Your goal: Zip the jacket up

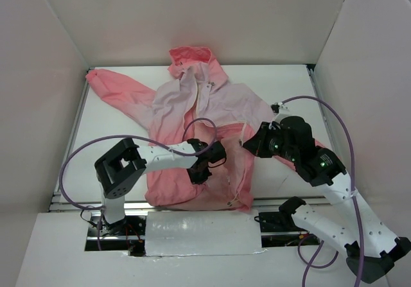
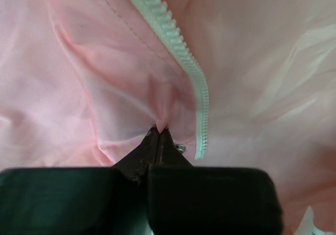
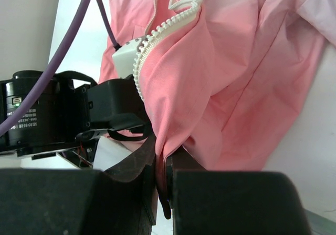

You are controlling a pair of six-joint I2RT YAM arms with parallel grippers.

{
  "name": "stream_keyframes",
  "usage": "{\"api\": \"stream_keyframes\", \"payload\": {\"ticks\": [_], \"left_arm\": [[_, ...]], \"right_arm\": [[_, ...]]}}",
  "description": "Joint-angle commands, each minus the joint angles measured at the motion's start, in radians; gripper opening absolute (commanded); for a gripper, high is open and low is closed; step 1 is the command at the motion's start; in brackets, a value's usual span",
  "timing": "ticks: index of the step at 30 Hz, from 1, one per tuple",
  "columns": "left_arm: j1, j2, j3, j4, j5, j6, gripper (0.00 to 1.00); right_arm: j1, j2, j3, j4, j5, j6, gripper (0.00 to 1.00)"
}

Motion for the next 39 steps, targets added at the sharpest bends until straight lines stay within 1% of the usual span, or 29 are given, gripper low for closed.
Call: {"api": "stream_keyframes", "payload": {"ticks": [1,3,4,6,7,9,10,12,13,14,15,16,17,18,21,23,25,26,27,28,30,31,32,34,36,39], "left_arm": [[-0.012,-0.040,-0.038,-0.051,-0.057,0.003,0.00],[-0.015,-0.111,-0.053,-0.027,-0.099,0.027,0.00],[-0.015,-0.186,-0.076,0.014,-0.131,0.058,0.00],[-0.015,-0.261,-0.101,0.054,-0.159,0.092,0.00],[-0.015,-0.333,-0.125,0.076,-0.180,0.128,0.00],[-0.015,-0.403,-0.153,0.142,-0.192,0.172,0.00],[-0.015,-0.473,-0.186,0.168,-0.191,0.211,0.00],[-0.015,-0.547,-0.225,0.238,-0.191,0.248,0.00],[-0.013,-0.619,-0.263,0.255,-0.192,0.264,0.00],[-0.009,-0.654,-0.283,0.272,-0.189,0.273,0.00],[-0.006,-0.718,-0.321,0.300,-0.188,0.284,0.07],[-0.003,-0.746,-0.341,0.315,-0.185,0.290,0.08],[0.004,-0.777,-0.357,0.324,-0.179,0.294,0.07],[0.005,-0.826,-0.384,0.338,-0.174,0.299,0.00],[0.011,-0.886,-0.409,0.364,-0.145,0.317,0.00],[0.013,-0.898,-0.398,0.372,-0.123,0.333,0.00],[0.014,-0.889,-0.374,0.346,-0.120,0.343,0.00],[0.014,-0.863,-0.334,0.332,-0.126,0.359,0.00],[0.014,-0.846,-0.308,0.288,-0.126,0.373,0.00],[0.014,-0.793,-0.241,0.260,-0.125,0.403,0.00],[0.013,-0.730,-0.164,0.187,-0.119,0.434,0.00],[0.014,-0.701,-0.121,0.109,-0.119,0.448,0.00],[0.014,-0.643,-0.052,0.076,-0.119,0.471,0.00],[0.014,-0.601,-0.001,0.015,-0.100,0.492,0.00],[0.014,-0.575,0.024,0.019,-0.061,0.529,0.00],[0.016,-0.598,-0.013,0.082,-0.028,0.554,0.00]], "right_arm": [[-0.011,-0.010,-0.030,0.084,-0.027,0.009,0.00],[-0.011,-0.003,-0.053,0.111,-0.060,0.022,0.00],[-0.013,0.006,-0.079,0.123,-0.082,0.022,0.00],[-0.011,0.010,-0.110,0.177,-0.160,0.020,0.00],[-0.013,0.015,-0.142,0.195,-0.185,0.022,0.00],[-0.011,0.027,-0.193,0.261,-0.258,0.034,0.00],[-0.013,0.030,-0.205,0.281,-0.278,0.041,0.00],[-0.010,0.044,-0.231,0.339,-0.358,0.057,0.00],[-0.008,0.062,-0.250,0.358,-0.382,0.084,0.00],[-0.007,0.072,-0.261,0.384,-0.407,0.097,0.00],[-0.004,0.085,-0.283,0.433,-0.448,0.126,0.00],[0.000,0.090,-0.291,0.453,-0.459,0.141,0.00],[0.003,0.096,-0.297,0.497,-0.473,0.152,0.00],[0.009,0.099,-0.308,0.522,-0.500,0.173,0.00],[0.029,0.098,-0.320,0.599,-0.521,0.215,0.00],[0.059,0.110,-0.322,0.619,-0.509,0.250,0.00],[0.105,0.121,-0.322,0.601,-0.450,0.282,0.00],[0.127,0.131,-0.316,0.578,-0.409,0.320,0.00],[0.176,0.138,-0.314,0.565,-0.337,0.336,0.00],[0.197,0.150,-0.301,0.517,-0.293,0.380,0.00],[0.236,0.161,-0.291,0.470,-0.214,0.426,0.00],[0.263,0.165,-0.291,0.444,-0.174,0.445,0.00],[0.274,0.165,-0.296,0.437,-0.154,0.487,0.00],[0.296,0.144,-0.325,0.467,-0.142,0.518,0.00],[0.305,0.130,-0.337,0.487,-0.139,0.531,0.00],[0.309,0.122,-0.316,0.444,-0.110,0.523,0.00]]}}
